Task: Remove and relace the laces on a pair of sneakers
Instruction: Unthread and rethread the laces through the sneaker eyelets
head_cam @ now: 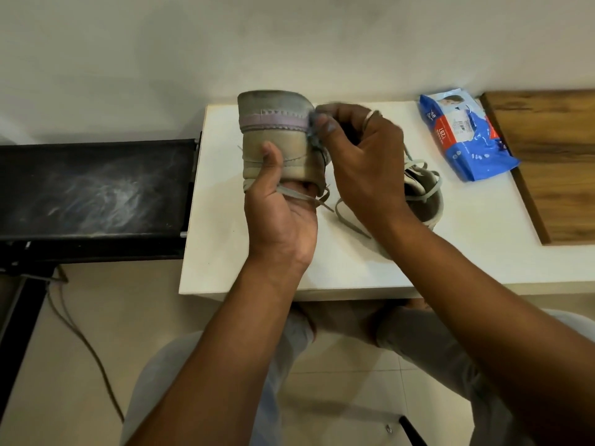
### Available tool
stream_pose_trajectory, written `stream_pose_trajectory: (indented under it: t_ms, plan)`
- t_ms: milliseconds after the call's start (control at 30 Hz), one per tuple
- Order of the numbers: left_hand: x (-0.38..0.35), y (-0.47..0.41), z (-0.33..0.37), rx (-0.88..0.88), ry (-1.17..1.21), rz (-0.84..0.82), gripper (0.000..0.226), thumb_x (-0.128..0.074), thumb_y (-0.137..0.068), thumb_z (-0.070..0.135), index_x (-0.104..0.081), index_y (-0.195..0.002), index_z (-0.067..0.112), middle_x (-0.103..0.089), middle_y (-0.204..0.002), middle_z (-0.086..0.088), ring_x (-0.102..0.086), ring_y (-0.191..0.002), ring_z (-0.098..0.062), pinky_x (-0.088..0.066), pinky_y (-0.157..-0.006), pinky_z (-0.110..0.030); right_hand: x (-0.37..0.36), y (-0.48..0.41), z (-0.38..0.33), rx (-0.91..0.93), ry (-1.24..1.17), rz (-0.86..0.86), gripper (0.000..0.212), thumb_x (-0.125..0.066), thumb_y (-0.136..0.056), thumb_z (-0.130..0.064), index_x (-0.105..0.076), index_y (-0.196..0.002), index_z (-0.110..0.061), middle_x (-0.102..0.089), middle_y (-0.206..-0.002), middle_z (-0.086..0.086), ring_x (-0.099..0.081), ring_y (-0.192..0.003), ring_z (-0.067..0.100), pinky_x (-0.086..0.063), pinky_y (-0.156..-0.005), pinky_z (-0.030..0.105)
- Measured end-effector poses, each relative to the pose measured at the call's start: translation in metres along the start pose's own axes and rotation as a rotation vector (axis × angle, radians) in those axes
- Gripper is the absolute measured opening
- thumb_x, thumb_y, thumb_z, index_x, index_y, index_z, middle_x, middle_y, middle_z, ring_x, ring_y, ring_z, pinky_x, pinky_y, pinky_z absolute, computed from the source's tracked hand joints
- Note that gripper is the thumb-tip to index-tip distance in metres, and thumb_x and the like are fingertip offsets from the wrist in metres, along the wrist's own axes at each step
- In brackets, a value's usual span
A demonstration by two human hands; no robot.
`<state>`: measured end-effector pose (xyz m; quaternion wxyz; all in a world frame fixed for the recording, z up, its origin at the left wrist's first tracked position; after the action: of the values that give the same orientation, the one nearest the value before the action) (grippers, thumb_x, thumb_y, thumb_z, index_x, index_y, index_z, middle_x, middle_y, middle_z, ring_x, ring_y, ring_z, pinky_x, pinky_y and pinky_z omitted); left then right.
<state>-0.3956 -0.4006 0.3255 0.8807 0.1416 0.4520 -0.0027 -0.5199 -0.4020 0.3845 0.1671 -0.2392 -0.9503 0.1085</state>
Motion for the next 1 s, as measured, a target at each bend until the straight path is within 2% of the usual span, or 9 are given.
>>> stream_pose_trajectory:
  t_ms: [67,167,333,533,633,733,800,900,1000]
  plan:
    - [-0.004,0.003,-0.002,0.008,-0.015,-0.025,0.04,-0.046,-0.101,0.025,-0.047,-0.138,0.009,-0.054,-0.134,-0.024,-0.053,-0.125,-0.038,-0.036,-0.109,-0.052,-0.003,0.005,-0.028,0.147,0.025,-0.013,0.016,-0.065,-0.094,-0.021,-0.072,-0.107,-0.015,-0.073,-0.097,-0.006,-0.068,-0.091,0.004,-0.056,-0.079,0.023]
    - [-0.011,0.007,-0.006,0.033,-0.038,-0.09,0.038,-0.041,-0.103,0.023,-0.046,-0.138,0.01,-0.059,-0.128,-0.019,-0.054,-0.125,-0.035,-0.037,-0.11,-0.051,0.0,0.005,-0.048,0.345,0.163,0.0,0.018,-0.066,-0.092,-0.015,-0.072,-0.108,-0.009,-0.069,-0.094,0.0,-0.061,-0.082,0.006,-0.048,-0.073,0.016]
    - [-0.013,0.009,-0.008,0.094,-0.039,-0.129,0.035,-0.037,-0.104,0.02,-0.047,-0.136,0.009,-0.057,-0.126,-0.017,-0.051,-0.127,-0.035,-0.039,-0.11,-0.045,-0.003,0.015,-0.047,0.457,0.296,-0.149,0.018,-0.067,-0.088,-0.011,-0.075,-0.103,-0.006,-0.068,-0.097,0.006,-0.062,-0.088,0.013,-0.044,-0.075,0.014]
    - [-0.019,0.008,-0.013,0.109,-0.066,-0.166,0.041,-0.035,-0.105,0.025,-0.041,-0.142,0.007,-0.052,-0.133,-0.021,-0.048,-0.129,-0.035,-0.027,-0.116,-0.051,0.009,0.004,-0.047,0.458,0.301,-0.115,0.018,-0.066,-0.092,-0.013,-0.074,-0.107,-0.01,-0.067,-0.099,0.004,-0.055,-0.087,0.003,-0.043,-0.075,0.011]
    - [-0.018,0.009,-0.01,0.119,-0.054,-0.174,0.043,-0.032,-0.105,0.029,-0.042,-0.141,0.006,-0.053,-0.128,-0.018,-0.048,-0.126,-0.032,-0.032,-0.113,-0.047,0.003,0.011,-0.046,0.466,0.297,-0.203,0.017,-0.068,-0.088,-0.011,-0.075,-0.103,-0.007,-0.067,-0.094,0.004,-0.055,-0.083,0.006,-0.046,-0.073,0.016]
    - [-0.018,0.008,-0.004,0.086,-0.083,-0.17,0.053,-0.027,-0.106,0.04,-0.042,-0.14,0.002,-0.052,-0.124,-0.018,-0.05,-0.118,-0.03,-0.038,-0.105,-0.043,0.0,0.012,-0.048,0.449,0.334,-0.328,0.015,-0.071,-0.081,-0.011,-0.077,-0.095,-0.012,-0.067,-0.086,-0.005,-0.053,-0.075,-0.001,-0.042,-0.069,0.011]
    - [-0.021,0.008,-0.007,0.076,-0.14,-0.175,0.052,-0.025,-0.106,0.04,-0.042,-0.14,0.005,-0.052,-0.127,-0.019,-0.049,-0.119,-0.03,-0.039,-0.102,-0.042,0.01,0.006,-0.056,0.45,0.295,-0.277,0.017,-0.07,-0.084,-0.01,-0.077,-0.099,-0.011,-0.066,-0.088,-0.005,-0.053,-0.075,-0.001,-0.04,-0.069,0.01]
    - [-0.028,0.01,-0.014,0.076,-0.232,-0.206,0.048,-0.029,-0.106,0.031,-0.035,-0.147,0.007,-0.049,-0.14,-0.021,-0.048,-0.127,-0.032,-0.043,-0.099,-0.039,0.017,0.002,-0.066,0.49,0.357,-0.142,0.02,-0.068,-0.089,-0.013,-0.075,-0.108,-0.013,-0.064,-0.096,-0.002,-0.057,-0.083,0.008,-0.047,-0.073,0.018]
    - [-0.03,0.01,-0.019,0.085,-0.263,-0.256,0.042,-0.03,-0.107,0.02,-0.036,-0.146,0.006,-0.057,-0.129,-0.014,-0.057,-0.118,-0.023,-0.051,-0.092,-0.03,0.013,0.012,-0.066,0.537,0.493,-0.12,0.02,-0.066,-0.089,-0.015,-0.075,-0.106,-0.01,-0.066,-0.101,0.007,-0.062,-0.09,0.022,-0.053,-0.075,0.035]
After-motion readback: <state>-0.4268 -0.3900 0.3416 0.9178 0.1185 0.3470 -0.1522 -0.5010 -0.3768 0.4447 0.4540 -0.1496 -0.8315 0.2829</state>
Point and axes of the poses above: each hand's wrist, its own y-axis away from the middle knuckle, its own x-axis out of the back of the hand, z = x × y, the point moved 8 cm from there along -y, towards the middle knuckle
